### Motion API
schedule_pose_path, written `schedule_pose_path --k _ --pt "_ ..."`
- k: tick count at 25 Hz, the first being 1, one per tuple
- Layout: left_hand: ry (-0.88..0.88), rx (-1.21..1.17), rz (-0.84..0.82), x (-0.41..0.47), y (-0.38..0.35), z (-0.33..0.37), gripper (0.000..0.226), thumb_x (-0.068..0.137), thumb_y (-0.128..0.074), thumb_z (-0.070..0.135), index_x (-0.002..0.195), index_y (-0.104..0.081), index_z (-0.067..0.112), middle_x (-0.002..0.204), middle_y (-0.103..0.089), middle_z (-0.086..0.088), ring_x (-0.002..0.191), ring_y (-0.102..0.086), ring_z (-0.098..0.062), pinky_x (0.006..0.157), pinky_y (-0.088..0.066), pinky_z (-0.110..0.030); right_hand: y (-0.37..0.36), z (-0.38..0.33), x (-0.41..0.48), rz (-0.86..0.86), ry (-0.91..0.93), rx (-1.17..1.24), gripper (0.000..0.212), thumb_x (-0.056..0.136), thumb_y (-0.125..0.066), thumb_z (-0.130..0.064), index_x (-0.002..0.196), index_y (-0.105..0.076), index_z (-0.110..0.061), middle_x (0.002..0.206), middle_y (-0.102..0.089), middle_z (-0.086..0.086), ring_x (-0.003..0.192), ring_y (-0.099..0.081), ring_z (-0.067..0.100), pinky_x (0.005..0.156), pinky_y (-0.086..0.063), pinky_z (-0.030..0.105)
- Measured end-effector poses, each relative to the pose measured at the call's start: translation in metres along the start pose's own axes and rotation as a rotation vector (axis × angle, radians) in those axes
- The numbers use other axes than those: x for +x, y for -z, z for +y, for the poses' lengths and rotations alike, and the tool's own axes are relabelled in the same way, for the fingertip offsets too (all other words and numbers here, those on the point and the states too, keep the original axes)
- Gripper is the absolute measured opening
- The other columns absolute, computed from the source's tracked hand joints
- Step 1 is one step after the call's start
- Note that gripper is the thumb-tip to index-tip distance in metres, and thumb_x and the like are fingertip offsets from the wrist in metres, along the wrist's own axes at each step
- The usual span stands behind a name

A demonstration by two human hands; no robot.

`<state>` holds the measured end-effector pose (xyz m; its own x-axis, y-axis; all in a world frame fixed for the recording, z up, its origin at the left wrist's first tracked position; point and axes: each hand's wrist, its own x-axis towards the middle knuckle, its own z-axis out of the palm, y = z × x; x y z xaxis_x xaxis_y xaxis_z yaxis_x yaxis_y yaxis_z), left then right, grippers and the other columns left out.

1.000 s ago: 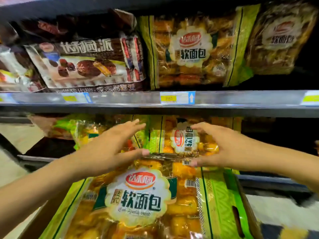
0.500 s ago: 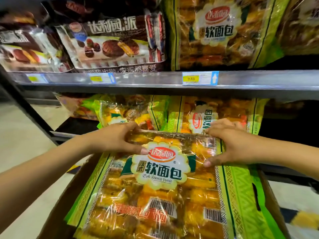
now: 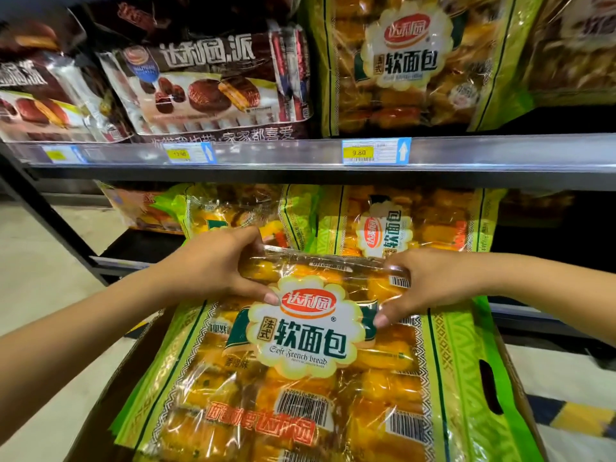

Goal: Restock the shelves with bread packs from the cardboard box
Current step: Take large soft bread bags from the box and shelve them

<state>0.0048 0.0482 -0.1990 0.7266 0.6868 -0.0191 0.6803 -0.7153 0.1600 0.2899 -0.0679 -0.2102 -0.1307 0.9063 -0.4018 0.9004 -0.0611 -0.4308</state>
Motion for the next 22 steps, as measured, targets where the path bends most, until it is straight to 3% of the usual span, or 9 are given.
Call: schedule_pose_path --k 4,6,8,10,12,15,18,20,22 --pt "-0.028 0.032 0.057 0.0 0.009 0.001 0.092 0.036 -0.041 0.101 0.097 -0.046 0.033 0.092 -0.061 0.011 0.081 -0.057 -0.009 0.064 -0.046 -0.028 -0.001 -0.01 -0.007 0.097 -0.015 -0.014 0.107 0.053 -0.073 -0.069 0.141 -0.039 -0.019 0.138 -0.05 -0.005 0.12 -0.052 0.015 0.099 -0.042 0.022" --pt "-0.034 -0.012 0.095 -0.001 0.014 0.002 0.093 0.039 -0.046 0.099 0.105 -0.048 0.033 0.103 -0.06 0.011 0.093 -0.057 -0.01 0.073 -0.049 -0.027 0.011 -0.014 -0.019 0.157 0.031 0.042 0.093 0.044 -0.074 -0.071 0.12 -0.054 -0.022 0.11 -0.06 -0.009 0.092 -0.059 0.007 0.074 -0.047 0.016" --pt "-0.07 -0.2 0.216 -0.003 0.02 0.003 0.102 0.042 -0.058 0.092 0.125 -0.042 0.036 0.129 -0.049 0.014 0.117 -0.048 -0.004 0.097 -0.043 -0.023 0.031 -0.018 -0.034 0.266 0.096 0.086 0.074 0.039 -0.077 -0.071 0.091 -0.059 -0.021 0.085 -0.066 -0.007 0.068 -0.06 0.009 0.056 -0.046 0.025" --pt "-0.128 -0.379 0.42 -0.002 0.029 0.005 0.111 0.046 -0.068 0.083 0.139 -0.028 0.037 0.147 -0.033 0.012 0.135 -0.033 -0.001 0.112 -0.028 -0.019 0.053 -0.021 -0.048 0.415 0.162 0.098 0.067 0.04 -0.08 -0.067 0.08 -0.061 -0.017 0.076 -0.068 0.005 0.064 -0.063 0.017 0.06 -0.05 0.038" --pt "-0.087 -0.554 0.544 0.003 0.035 0.002 0.119 0.044 -0.074 0.078 0.143 -0.019 0.04 0.153 -0.028 0.008 0.14 -0.032 -0.006 0.115 -0.027 -0.025 0.073 -0.022 -0.062 0.545 0.22 0.104 0.063 0.041 -0.081 -0.061 0.077 -0.06 -0.014 0.077 -0.067 0.005 0.062 -0.063 0.015 0.061 -0.05 0.038" --pt "0.093 -0.904 0.494 0.012 0.03 -0.003 0.118 0.025 -0.08 0.078 0.13 -0.03 0.054 0.141 -0.048 0.005 0.129 -0.051 -0.011 0.108 -0.04 -0.034 0.093 -0.016 -0.079 0.701 0.278 0.102 0.056 0.041 -0.084 -0.053 0.073 -0.059 -0.014 0.079 -0.065 -0.002 0.057 -0.059 0.005 0.051 -0.046 0.025" --pt "0.156 -1.163 0.348 0.024 0.011 0.015 0.131 0.007 -0.087 0.067 0.125 -0.054 0.019 0.11 -0.069 -0.003 0.103 -0.068 -0.023 0.093 -0.053 -0.04 0.107 -0.007 -0.094 0.805 0.315 0.11 0.053 0.041 -0.085 -0.049 0.073 -0.061 -0.015 0.07 -0.065 -0.001 0.056 -0.058 0.003 0.047 -0.043 0.014" --pt "0.121 -1.294 0.366 0.033 0.013 0.038 0.106 0.007 -0.091 0.056 0.102 -0.071 0.013 0.089 -0.077 -0.007 0.077 -0.074 -0.021 0.067 -0.059 -0.032 0.114 0.003 -0.099 0.931 0.357 0.025 0.06 0.047 -0.082 -0.06 0.08 -0.063 -0.013 0.075 -0.065 -0.002 0.069 -0.061 0.009 0.057 -0.047 0.018" --pt "0.074 -1.395 0.428 0.047 0.03 0.053 0.088 0.016 -0.093 0.049 0.095 -0.075 0.014 0.081 -0.077 -0.008 0.066 -0.074 -0.021 0.059 -0.059 -0.032 0.122 0.024 -0.092 1.196 0.365 -0.229 0.075 0.054 -0.067 -0.076 0.093 -0.064 -0.011 0.095 -0.064 0.004 0.091 -0.058 0.017 0.078 -0.044 0.023"
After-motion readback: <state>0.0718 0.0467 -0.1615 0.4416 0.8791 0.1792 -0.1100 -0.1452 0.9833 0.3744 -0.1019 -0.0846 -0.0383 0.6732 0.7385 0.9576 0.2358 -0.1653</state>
